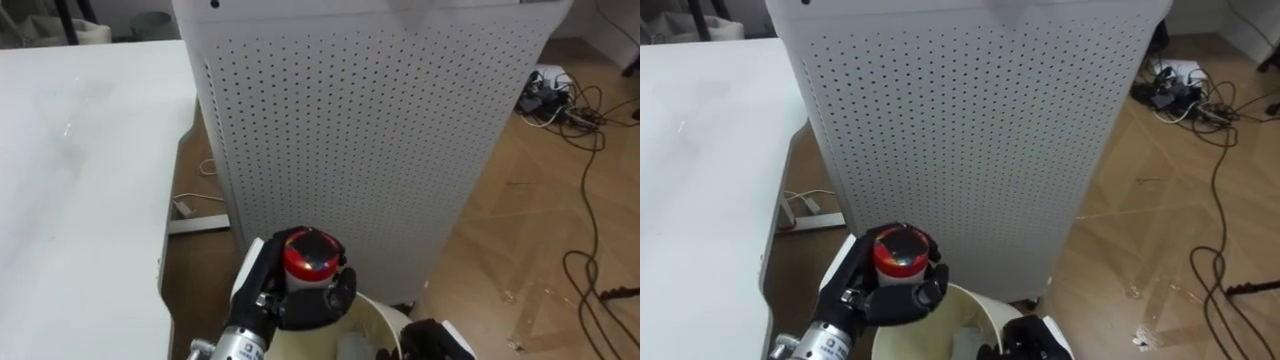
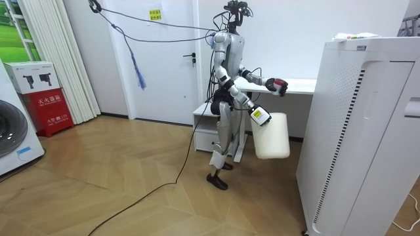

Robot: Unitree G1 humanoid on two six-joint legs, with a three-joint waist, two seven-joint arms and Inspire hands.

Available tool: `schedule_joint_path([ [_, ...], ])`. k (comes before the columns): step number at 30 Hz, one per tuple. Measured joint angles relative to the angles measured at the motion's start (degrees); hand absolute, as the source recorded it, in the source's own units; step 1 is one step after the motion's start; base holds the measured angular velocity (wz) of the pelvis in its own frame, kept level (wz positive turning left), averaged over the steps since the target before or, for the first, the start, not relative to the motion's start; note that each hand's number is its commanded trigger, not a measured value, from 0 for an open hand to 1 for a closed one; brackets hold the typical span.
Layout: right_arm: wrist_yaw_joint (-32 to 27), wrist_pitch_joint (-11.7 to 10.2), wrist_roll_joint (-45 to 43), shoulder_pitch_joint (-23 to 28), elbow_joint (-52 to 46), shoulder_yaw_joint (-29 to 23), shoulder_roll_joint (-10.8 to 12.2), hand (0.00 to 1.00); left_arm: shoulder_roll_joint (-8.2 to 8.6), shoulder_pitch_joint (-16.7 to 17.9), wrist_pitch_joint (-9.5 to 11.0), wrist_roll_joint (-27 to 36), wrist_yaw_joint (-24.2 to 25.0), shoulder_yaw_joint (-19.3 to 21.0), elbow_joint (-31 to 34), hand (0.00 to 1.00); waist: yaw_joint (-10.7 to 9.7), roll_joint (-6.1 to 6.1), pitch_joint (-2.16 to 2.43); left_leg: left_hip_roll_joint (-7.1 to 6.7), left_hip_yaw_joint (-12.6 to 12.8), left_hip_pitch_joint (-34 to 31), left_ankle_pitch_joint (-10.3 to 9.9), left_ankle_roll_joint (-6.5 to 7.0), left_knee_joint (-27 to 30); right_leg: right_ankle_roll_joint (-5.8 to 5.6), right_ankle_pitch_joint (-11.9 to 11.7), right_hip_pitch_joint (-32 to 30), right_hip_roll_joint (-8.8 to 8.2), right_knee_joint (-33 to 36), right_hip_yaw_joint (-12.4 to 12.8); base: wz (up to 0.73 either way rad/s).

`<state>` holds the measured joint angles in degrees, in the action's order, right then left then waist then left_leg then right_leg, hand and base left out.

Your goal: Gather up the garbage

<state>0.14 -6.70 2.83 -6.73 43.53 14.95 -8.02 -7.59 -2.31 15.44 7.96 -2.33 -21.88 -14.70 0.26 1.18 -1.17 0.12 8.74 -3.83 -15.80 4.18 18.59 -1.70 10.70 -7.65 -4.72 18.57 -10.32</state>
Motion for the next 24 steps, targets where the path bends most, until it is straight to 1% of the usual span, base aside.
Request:
schedule_joint_path([
  [4, -0.2, -0.3, 0.2, 0.1, 0.0, 0.0, -0.6, 1.00, -0.60, 1.2, 0.0, -0.1, 0.9, -0.4, 1.7, 0.00, 0.0, -0.28, 0.09, 0.07, 0.1, 1.4, 0.2, -0.30, -1.4, 0.01, -0.1, 1.2, 0.37, -1.0, 0.1, -0.01],
  [5, -0.3, -0.3, 0.2, 0.1, 0.0, 0.0, -0.7, 1.00, -0.89, 1.6, 0.0, -0.1, 1.1, -0.5, 2.1, 0.00, -0.2, -0.38, 0.15, 0.11, 0.1, 1.7, 0.2, -0.37, -1.5, 0.01, -0.1, 1.5, 0.69, -1.2, 0.1, -0.04],
  [7, -0.4, -0.3, 0.1, 0.1, 0.1, 0.3, -0.8, 1.00, -1.16, 2.2, 0.0, -0.1, 1.5, -0.8, 2.7, 0.00, -0.1, -0.63, 0.31, 0.17, 0.1, 2.1, 0.2, -0.39, -1.7, 0.05, -0.1, 2.0, 0.79, -1.8, 0.2, -0.02],
  [9, -0.7, -0.3, 0.0, 0.4, 0.3, 1.2, -0.9, 1.00, -1.16, 2.8, 0.0, -0.1, 1.9, -1.0, 2.9, 0.00, -0.1, -1.09, 0.33, 0.17, 0.0, 2.8, 0.4, -0.66, -2.7, 0.05, -0.1, 2.5, 0.84, -2.1, 0.2, 0.00],
  [13, -1.5, -0.3, -0.5, 0.5, 0.3, 1.4, -2.2, 1.00, -1.46, 2.9, 0.0, 0.0, 2.0, -0.9, 3.0, 0.00, -0.1, -1.11, 0.34, 0.31, 0.0, 3.5, 0.5, -0.84, -3.3, 0.05, -0.1, 2.8, 0.97, -2.3, 0.3, -0.05],
  [15, -1.5, -0.5, 0.7, 0.5, 0.3, 1.4, -3.0, 1.00, -1.69, 3.0, 0.0, 0.0, 2.0, -0.9, 3.0, 0.00, 0.0, -1.12, 0.35, 0.37, 0.0, 3.7, 0.5, -0.86, -3.3, 0.18, -0.2, 3.2, 1.48, -3.1, 0.8, -0.10],
  [17, -1.6, -0.6, 1.7, 0.5, 0.3, 1.4, -3.0, 1.00, -2.13, 3.1, 0.0, 0.0, 2.1, -1.0, 3.0, 0.00, 0.0, -1.12, 0.35, 0.48, 0.0, 4.3, 0.5, -0.87, -3.6, 0.20, -0.2, 3.7, 1.69, -3.4, 0.9, -0.07],
  [20, -2.0, -0.9, 1.9, 0.5, 0.3, 1.5, -3.1, 1.00, -2.32, 3.3, 0.0, -0.1, 2.0, -1.0, 2.9, 0.00, -0.1, -1.09, 0.33, 0.59, 0.0, 5.6, 0.7, -1.20, -4.8, 0.35, -0.3, 4.7, 2.00, -4.2, 1.2, -0.05],
  [21, -2.1, -0.9, 1.9, 0.5, 0.3, 1.7, -3.1, 1.00, -2.59, 3.3, 0.0, -1.0, 1.7, -0.9, 2.9, 0.00, 0.1, -1.08, 0.33, 0.60, 0.0, 6.2, 0.8, -1.39, -5.5, 0.35, -0.3, 5.1, 2.19, -4.5, 1.7, -0.07],
  [22, -2.1, -0.9, 1.9, 0.6, 0.4, 1.8, -3.1, 1.00, -2.61, 3.4, 0.0, -1.7, 1.6, -0.9, 3.0, 0.00, 0.1, -1.08, 0.32, 0.62, -0.1, 6.6, 0.9, -1.45, -5.9, 0.35, -0.3, 5.5, 2.28, -4.9, 1.7, -0.05],
  [24, -2.4, -0.9, 1.9, 1.1, 0.3, 1.8, -3.0, 1.00, -2.72, 4.2, 0.0, -7.0, 0.6, -0.8, 3.3, 0.00, 0.0, -1.06, 0.32, 0.73, -0.1, 7.4, 0.9, -1.48, -6.2, 0.35, -0.3, 6.3, 2.37, -5.1, 1.3, 0.00],
])
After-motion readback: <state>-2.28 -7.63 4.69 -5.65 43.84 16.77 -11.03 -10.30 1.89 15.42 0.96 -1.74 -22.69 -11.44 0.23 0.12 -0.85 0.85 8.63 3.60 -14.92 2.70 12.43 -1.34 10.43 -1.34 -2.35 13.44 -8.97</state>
